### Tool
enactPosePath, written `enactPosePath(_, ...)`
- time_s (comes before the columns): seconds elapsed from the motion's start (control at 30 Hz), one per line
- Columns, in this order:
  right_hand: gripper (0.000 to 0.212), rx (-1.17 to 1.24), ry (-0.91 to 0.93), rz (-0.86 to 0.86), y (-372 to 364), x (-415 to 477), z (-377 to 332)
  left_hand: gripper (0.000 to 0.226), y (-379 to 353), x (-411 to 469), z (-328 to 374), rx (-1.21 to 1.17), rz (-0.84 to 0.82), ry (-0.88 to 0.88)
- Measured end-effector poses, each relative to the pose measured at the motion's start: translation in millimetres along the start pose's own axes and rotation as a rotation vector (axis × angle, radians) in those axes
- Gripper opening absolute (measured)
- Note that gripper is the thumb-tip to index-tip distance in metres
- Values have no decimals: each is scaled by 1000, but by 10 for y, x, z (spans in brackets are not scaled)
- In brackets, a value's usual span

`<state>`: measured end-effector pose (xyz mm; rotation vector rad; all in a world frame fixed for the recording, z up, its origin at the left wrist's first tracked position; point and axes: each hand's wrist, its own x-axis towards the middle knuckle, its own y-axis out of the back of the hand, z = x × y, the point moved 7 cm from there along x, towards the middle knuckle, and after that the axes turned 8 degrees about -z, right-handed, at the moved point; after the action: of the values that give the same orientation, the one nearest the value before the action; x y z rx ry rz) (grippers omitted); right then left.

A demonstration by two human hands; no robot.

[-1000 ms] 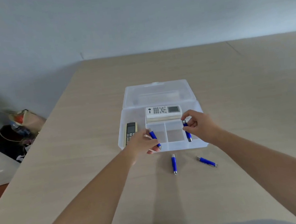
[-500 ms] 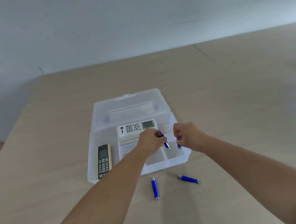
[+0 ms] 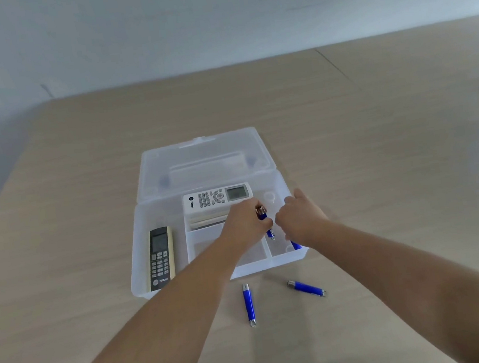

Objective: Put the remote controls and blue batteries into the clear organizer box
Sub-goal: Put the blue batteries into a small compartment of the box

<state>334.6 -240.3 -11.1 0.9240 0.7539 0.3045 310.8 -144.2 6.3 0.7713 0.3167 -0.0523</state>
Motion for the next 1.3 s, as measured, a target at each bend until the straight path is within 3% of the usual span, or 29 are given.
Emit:
enactPosePath(0.23, 7, -36, 65, -34, -106, 24, -55, 11, 49, 5, -42, -61, 40, -3)
enactPosePath(0.33, 24, 70, 47, 84, -60, 1, 41, 9, 41, 21, -15, -32, 19, -3)
enactPosePath(0.5, 24, 545, -48, 263, 36, -176, 471, 13, -70, 50, 120, 183, -42, -64)
enactPosePath(0.67, 21, 1014, -79, 252, -170, -270, 539, 22, -333, 72, 251, 546, -130, -135)
enactPosePath(1.03, 17, 1061, -100, 259, -233, -268, 545, 20, -548, 85, 385, 1037, -271, -169)
enactPosePath(1.3, 18, 1086, -108, 251, -244, -249, 538, 25, -666, 118, 404, 1055, -235, -138)
